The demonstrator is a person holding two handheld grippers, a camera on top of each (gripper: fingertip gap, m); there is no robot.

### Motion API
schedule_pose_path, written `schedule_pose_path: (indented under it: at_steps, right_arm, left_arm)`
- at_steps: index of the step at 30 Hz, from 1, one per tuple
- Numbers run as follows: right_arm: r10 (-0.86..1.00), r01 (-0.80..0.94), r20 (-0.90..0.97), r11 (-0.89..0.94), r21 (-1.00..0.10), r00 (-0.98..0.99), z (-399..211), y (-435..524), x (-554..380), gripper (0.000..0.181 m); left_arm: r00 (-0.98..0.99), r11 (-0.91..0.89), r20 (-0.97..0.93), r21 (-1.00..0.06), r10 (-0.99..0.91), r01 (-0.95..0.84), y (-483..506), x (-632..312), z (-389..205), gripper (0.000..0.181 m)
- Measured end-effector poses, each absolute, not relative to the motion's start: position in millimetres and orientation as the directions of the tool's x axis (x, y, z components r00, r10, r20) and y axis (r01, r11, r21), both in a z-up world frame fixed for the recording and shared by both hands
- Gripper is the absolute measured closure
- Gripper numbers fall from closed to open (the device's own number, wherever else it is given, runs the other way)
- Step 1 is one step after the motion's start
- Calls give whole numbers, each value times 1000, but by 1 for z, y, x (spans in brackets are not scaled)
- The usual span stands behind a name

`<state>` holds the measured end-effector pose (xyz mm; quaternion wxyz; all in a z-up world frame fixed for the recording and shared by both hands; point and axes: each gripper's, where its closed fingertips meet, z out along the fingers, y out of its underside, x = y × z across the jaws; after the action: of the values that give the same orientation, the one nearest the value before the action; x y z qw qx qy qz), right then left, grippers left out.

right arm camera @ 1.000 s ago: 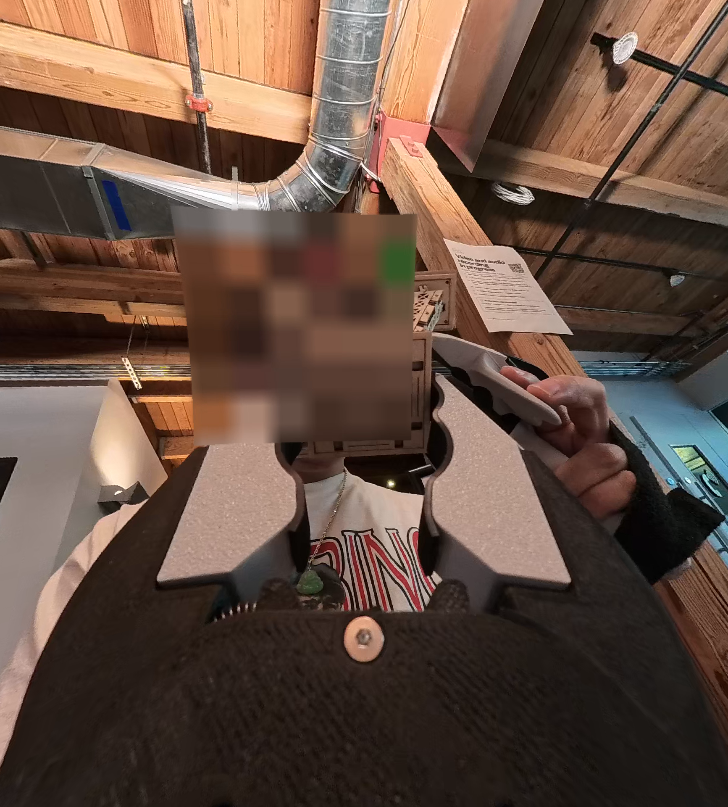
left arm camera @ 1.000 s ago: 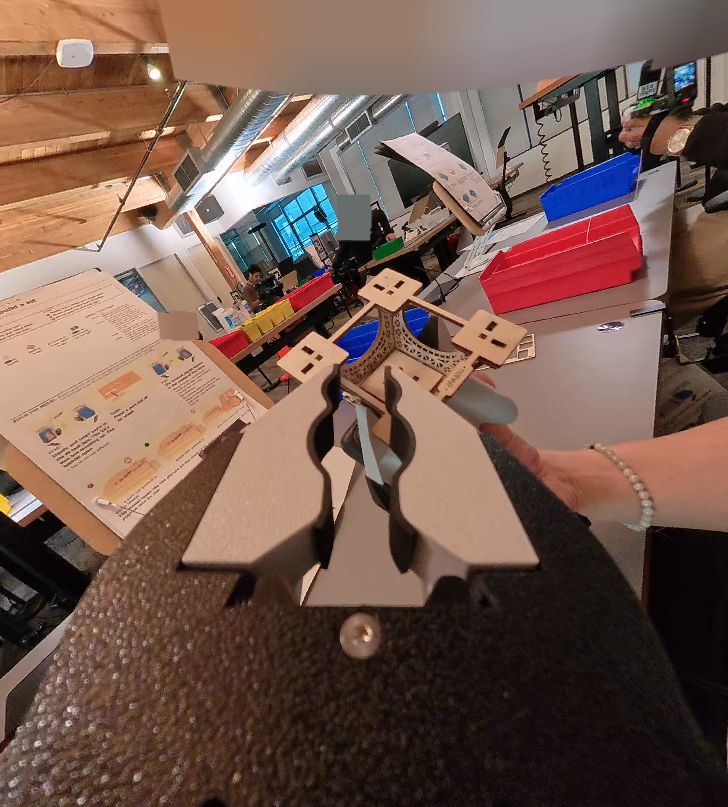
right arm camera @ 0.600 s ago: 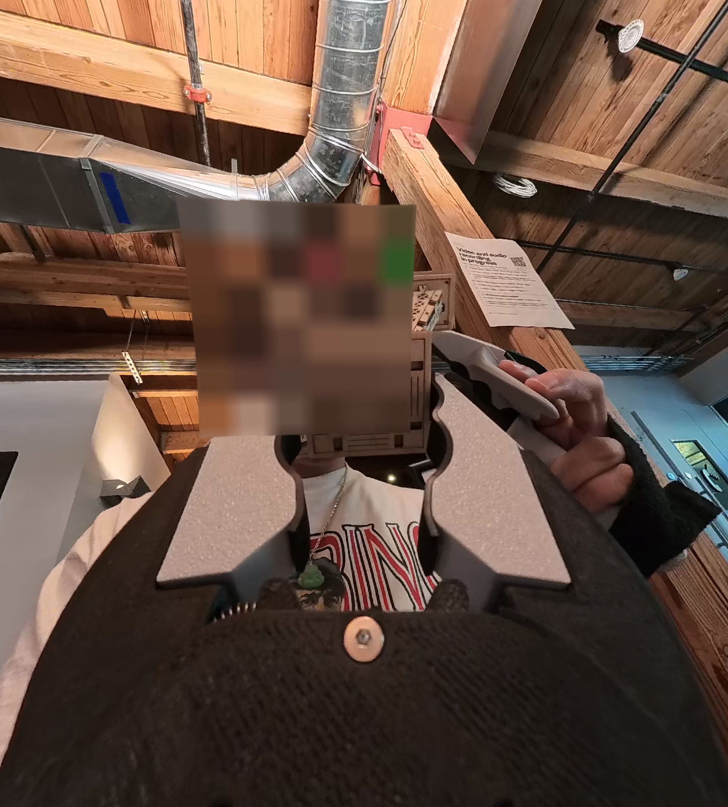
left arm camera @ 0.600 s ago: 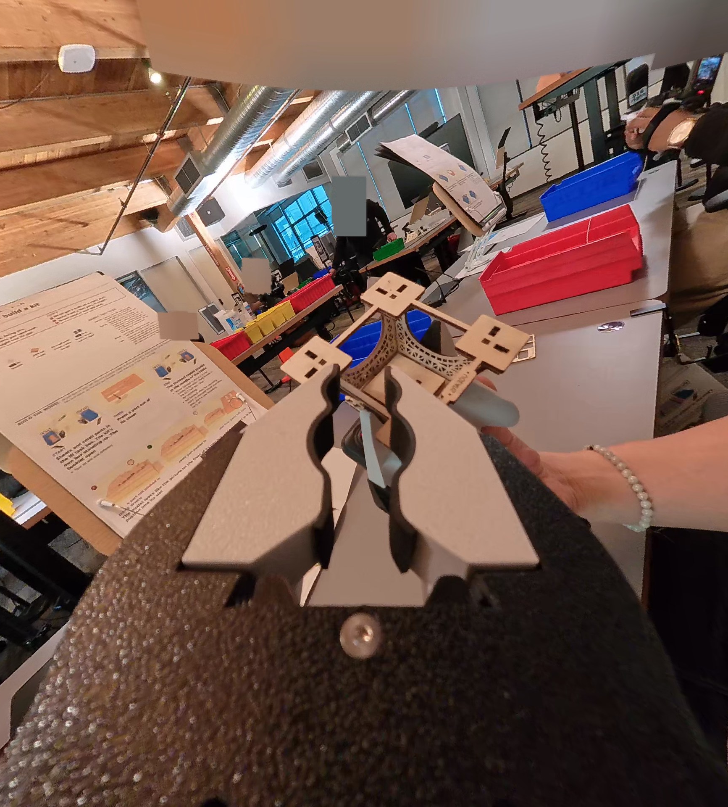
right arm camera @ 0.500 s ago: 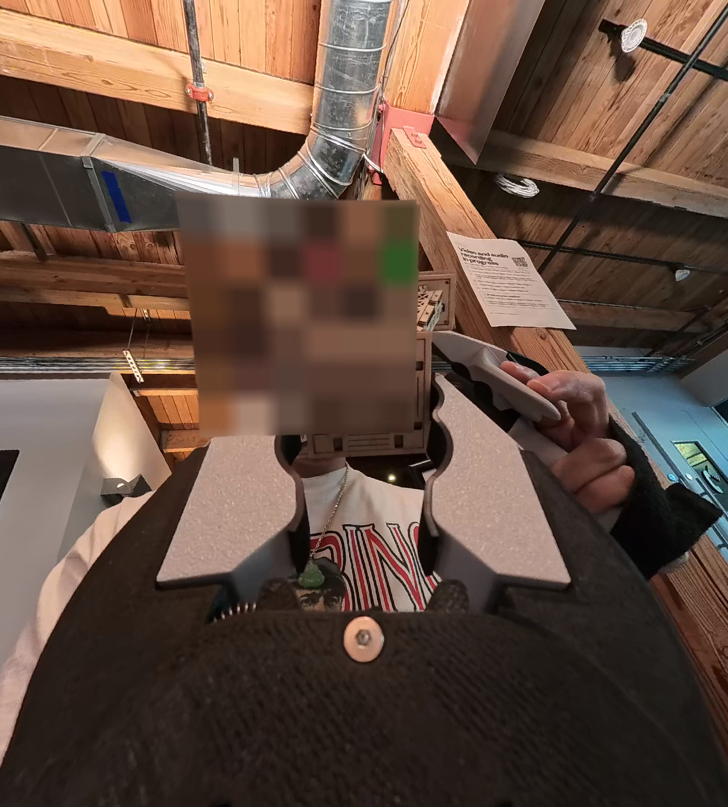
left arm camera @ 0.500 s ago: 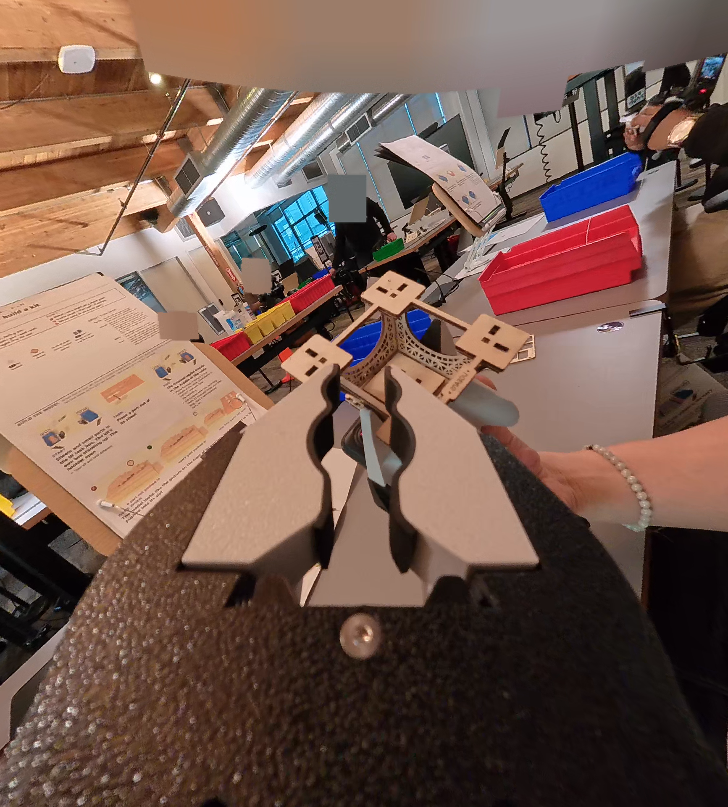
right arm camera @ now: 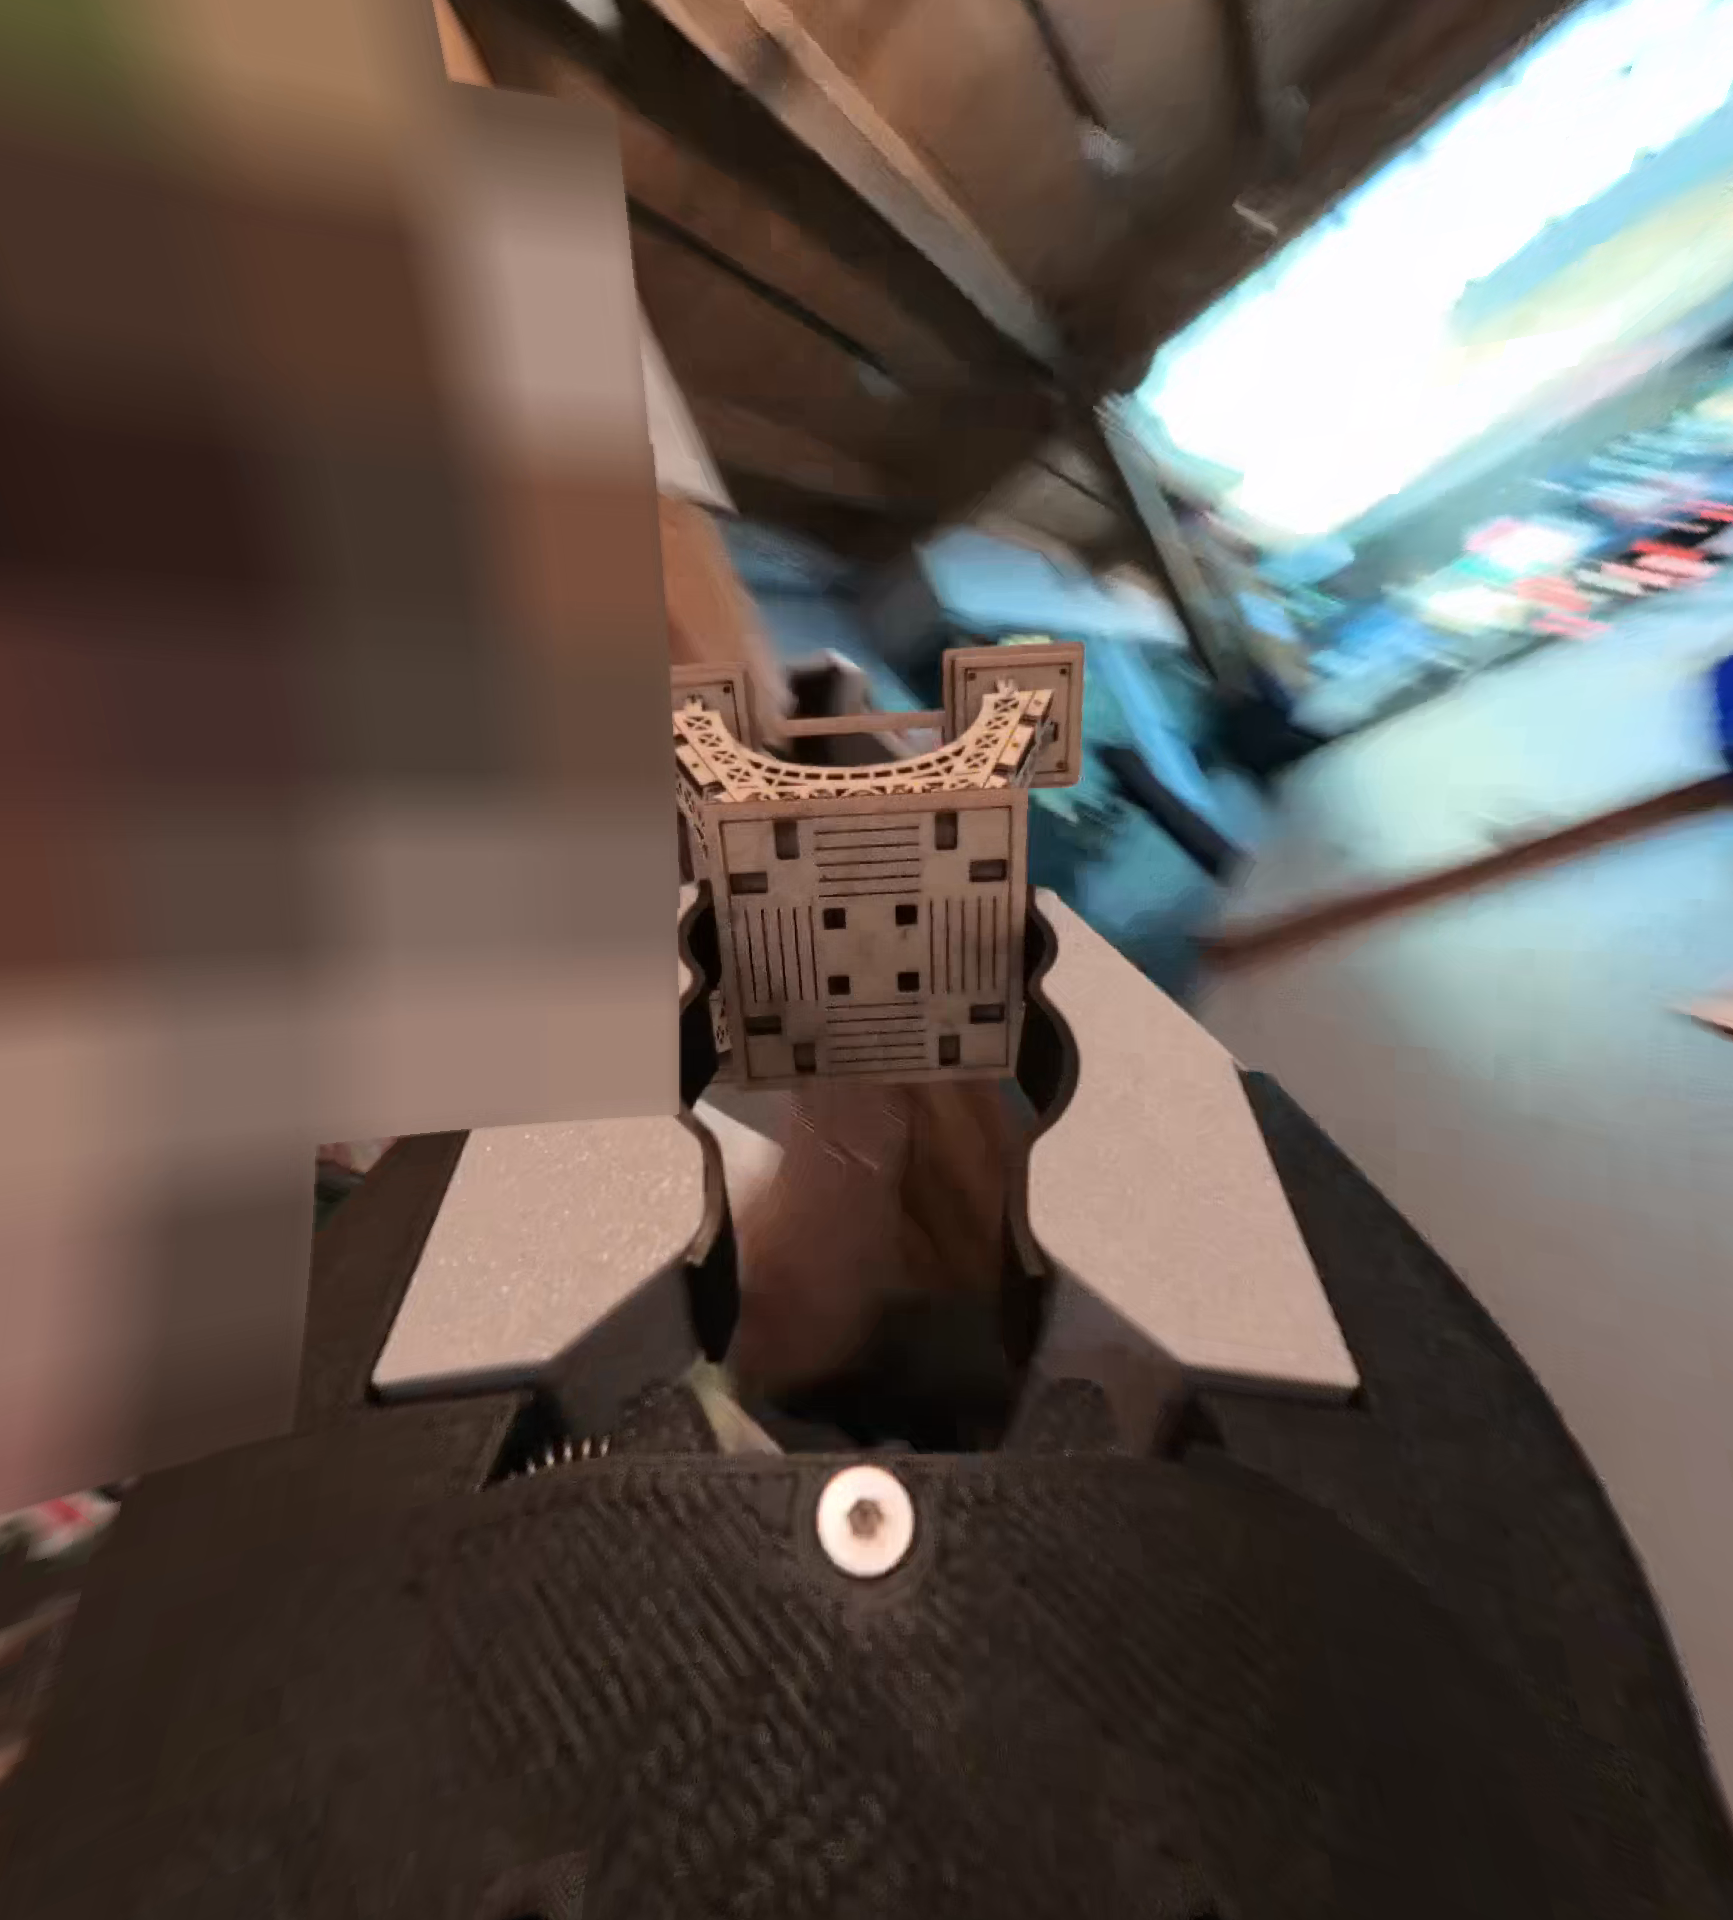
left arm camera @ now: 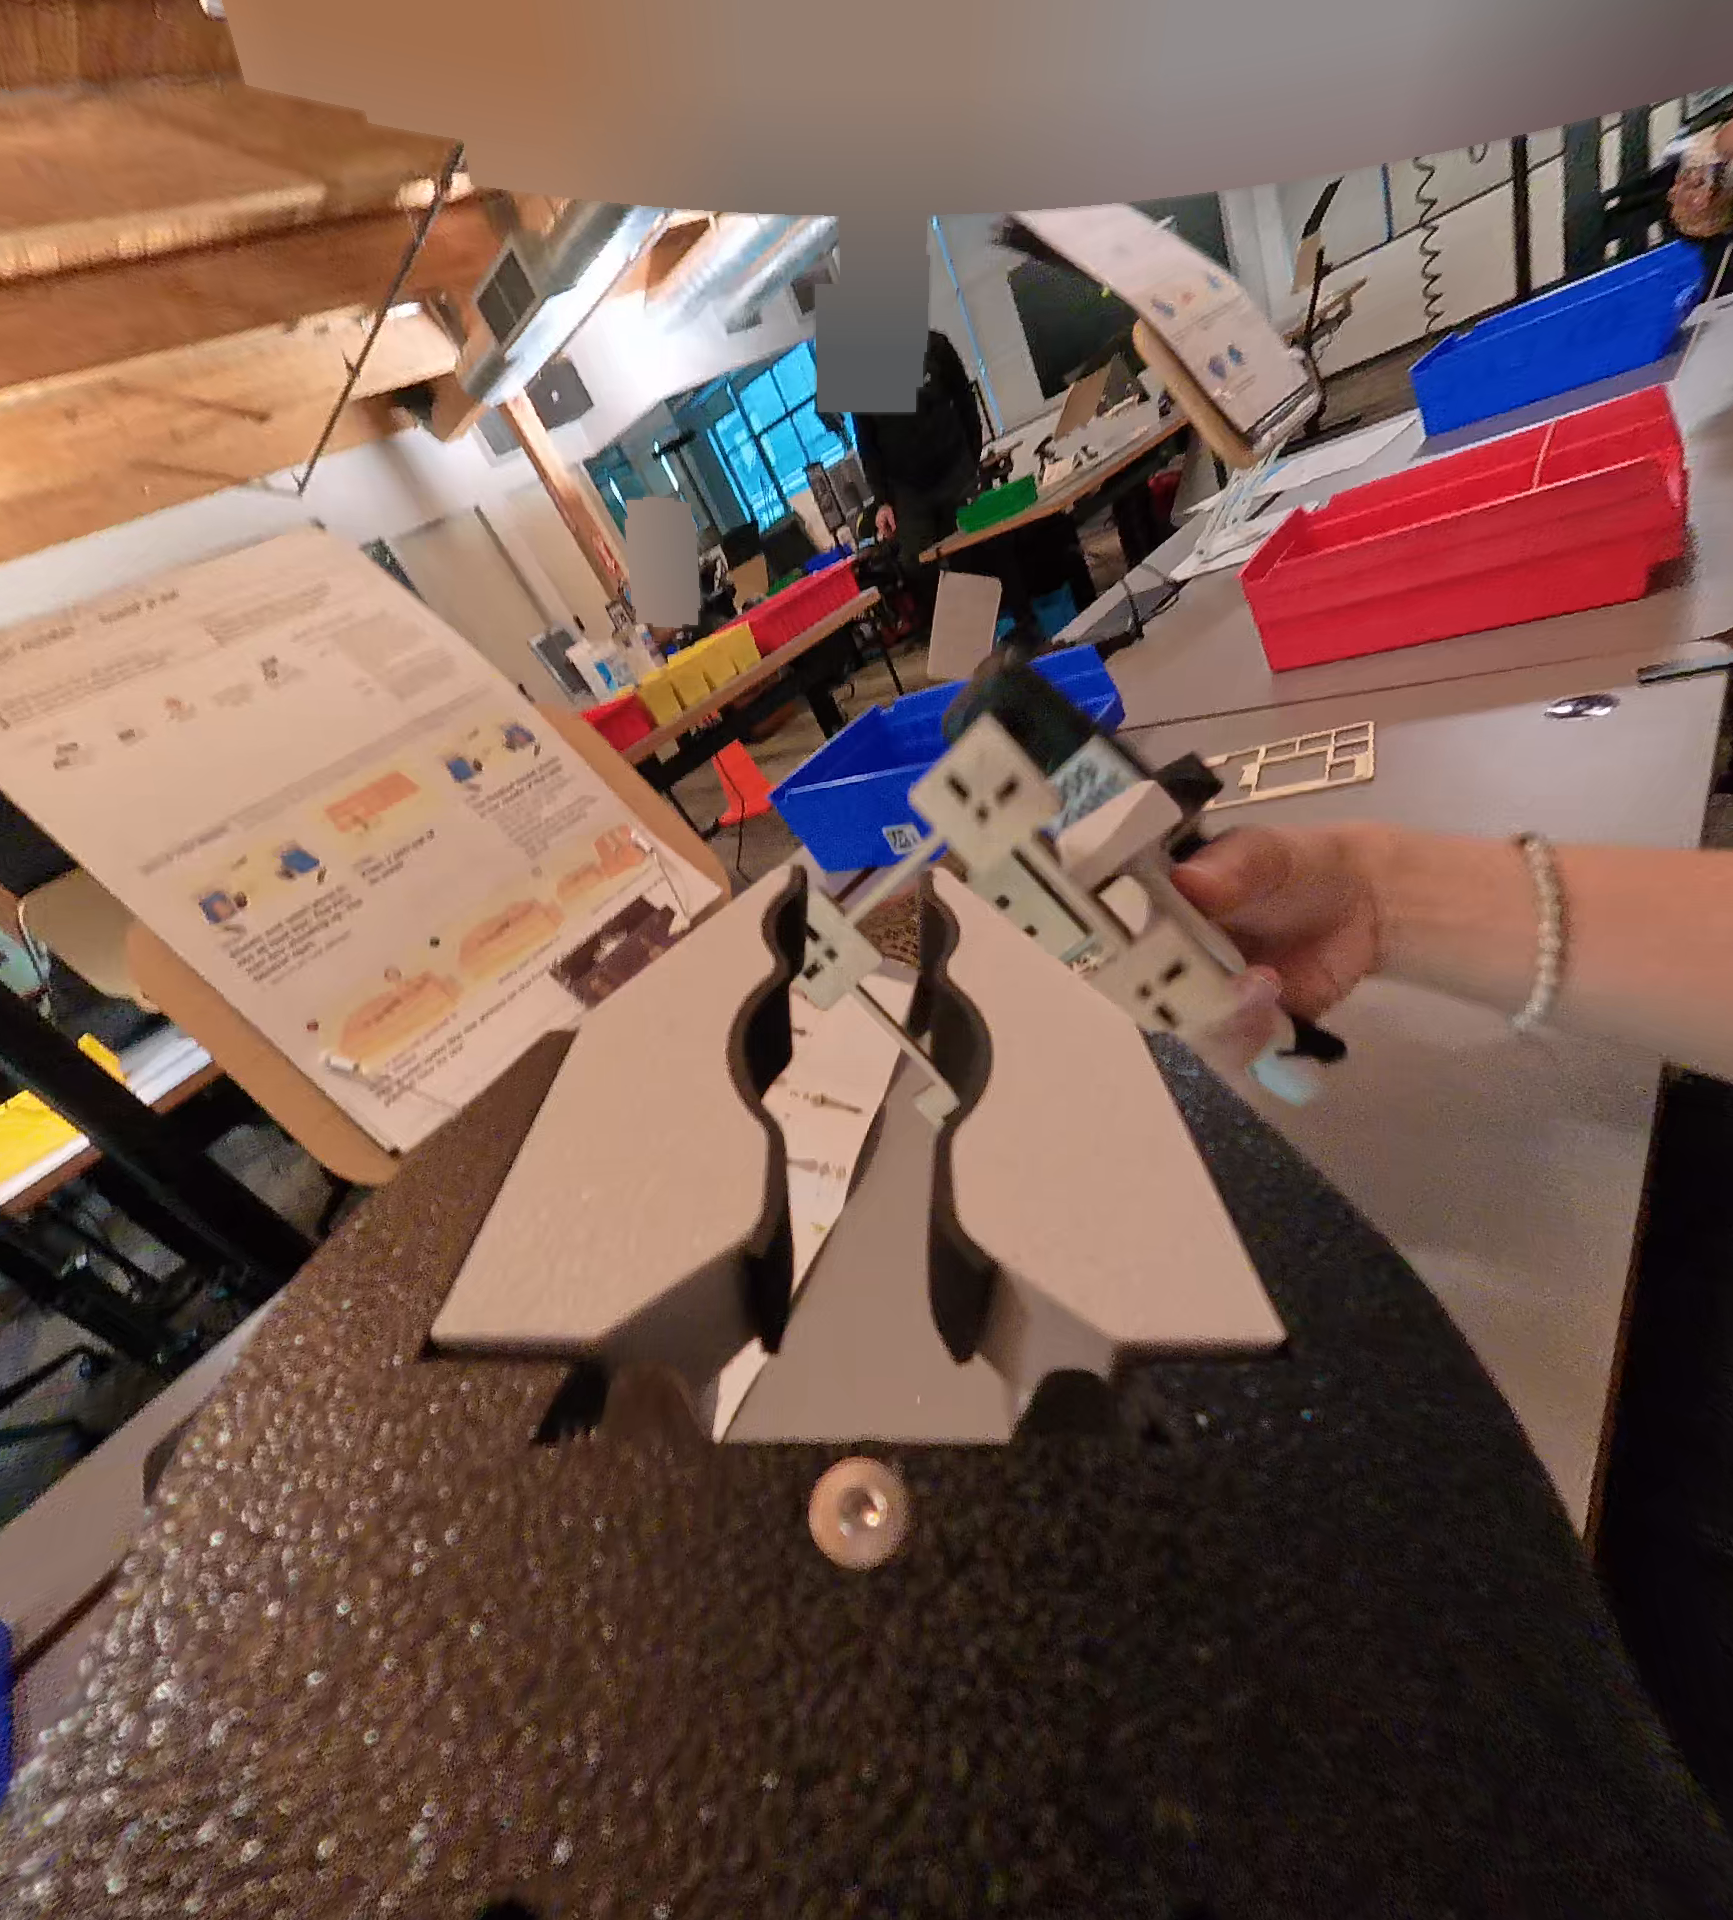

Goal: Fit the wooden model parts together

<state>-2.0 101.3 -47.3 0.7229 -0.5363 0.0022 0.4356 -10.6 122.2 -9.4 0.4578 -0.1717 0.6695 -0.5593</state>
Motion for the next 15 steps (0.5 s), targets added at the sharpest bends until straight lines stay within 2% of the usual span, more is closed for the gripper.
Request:
schedule_pose_path:
  at_steps: [1, 3, 6, 10, 15]
  right_arm:
    - [505, -543, -467, 4, -840, 726, -63, 106, 8, 126]
    - [251, -382, -401, -122, -916, 881, -93, 109, 33, 126]
    - [-19, -235, -244, -342, -910, 970, -131, 104, 63, 126]
    - [-84, -91, -49, -630, -771, 995, -178, 97, 71, 126]
    - [1, 52, 99, -857, -512, 995, -221, 90, 83, 126]
  left_arm:
    - [-524, 317, -407, -913, -748, 257, 126, -7, -14, 163]
    - [-539, 320, -372, -928, -756, 193, 133, 0, -25, 163]
    - [-583, 328, -292, -944, -758, 47, 137, 13, -53, 162]
    - [-657, 365, -155, -911, -738, -194, 137, 27, -110, 161]
    - [-720, 402, -15, -838, -693, -369, 134, 40, -175, 170]
